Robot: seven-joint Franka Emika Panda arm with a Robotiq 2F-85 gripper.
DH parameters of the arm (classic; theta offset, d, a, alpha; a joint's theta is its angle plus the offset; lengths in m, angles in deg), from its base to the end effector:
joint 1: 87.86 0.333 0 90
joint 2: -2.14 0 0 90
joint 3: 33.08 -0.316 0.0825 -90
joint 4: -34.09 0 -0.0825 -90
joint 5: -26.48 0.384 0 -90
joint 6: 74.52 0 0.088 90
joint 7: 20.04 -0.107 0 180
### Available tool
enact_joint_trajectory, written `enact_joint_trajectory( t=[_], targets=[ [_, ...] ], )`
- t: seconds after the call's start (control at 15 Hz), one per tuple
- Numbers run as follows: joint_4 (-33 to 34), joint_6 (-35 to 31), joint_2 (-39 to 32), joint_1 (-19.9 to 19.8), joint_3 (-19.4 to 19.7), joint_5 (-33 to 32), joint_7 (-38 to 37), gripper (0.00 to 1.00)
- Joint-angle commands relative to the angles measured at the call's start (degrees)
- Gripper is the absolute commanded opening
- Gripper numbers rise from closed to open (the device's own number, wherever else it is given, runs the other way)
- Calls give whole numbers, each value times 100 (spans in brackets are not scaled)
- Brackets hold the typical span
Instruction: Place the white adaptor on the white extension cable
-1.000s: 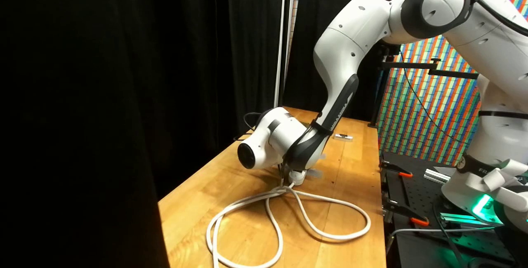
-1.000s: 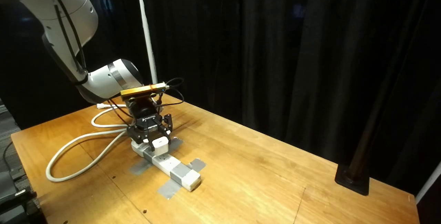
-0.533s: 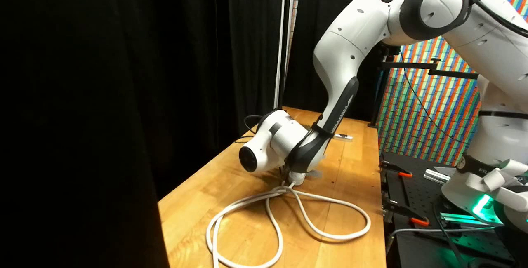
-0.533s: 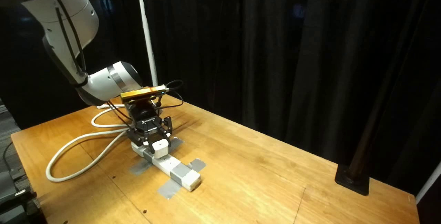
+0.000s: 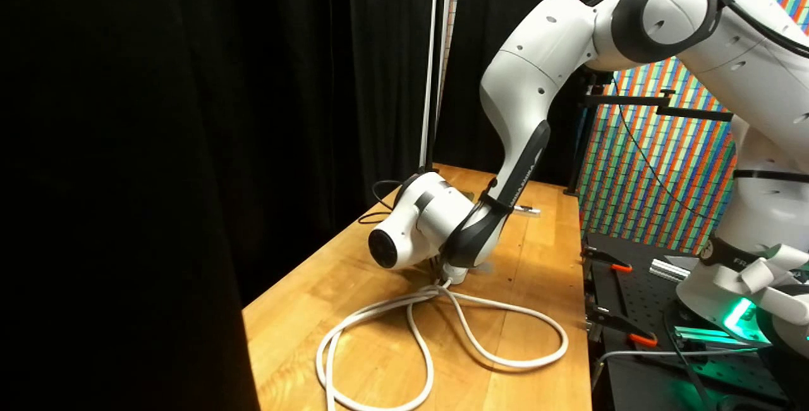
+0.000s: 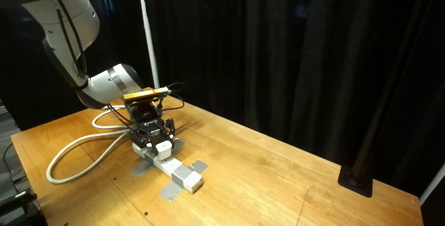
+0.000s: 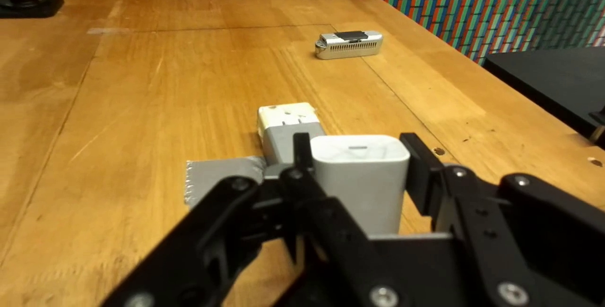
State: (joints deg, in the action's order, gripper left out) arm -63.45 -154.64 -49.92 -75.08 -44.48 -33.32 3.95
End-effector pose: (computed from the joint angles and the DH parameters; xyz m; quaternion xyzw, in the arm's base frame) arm 0.5394 0.1258 0.0752 0.6024 0.5066 -0.4868 0.3787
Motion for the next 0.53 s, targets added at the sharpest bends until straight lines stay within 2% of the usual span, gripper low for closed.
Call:
enact_joint_trajectory(
  t=[0.0,0.33,0.4,0.47],
  targets=[
    [-71,-98,-17,36,8,-304,188,23],
    [-161,-144,-24,32,-31,-472,327,23],
    [-171,-136,-26,34,-38,-492,353,55],
    [-179,-131,-21,29,-47,-494,365,73]
  ],
)
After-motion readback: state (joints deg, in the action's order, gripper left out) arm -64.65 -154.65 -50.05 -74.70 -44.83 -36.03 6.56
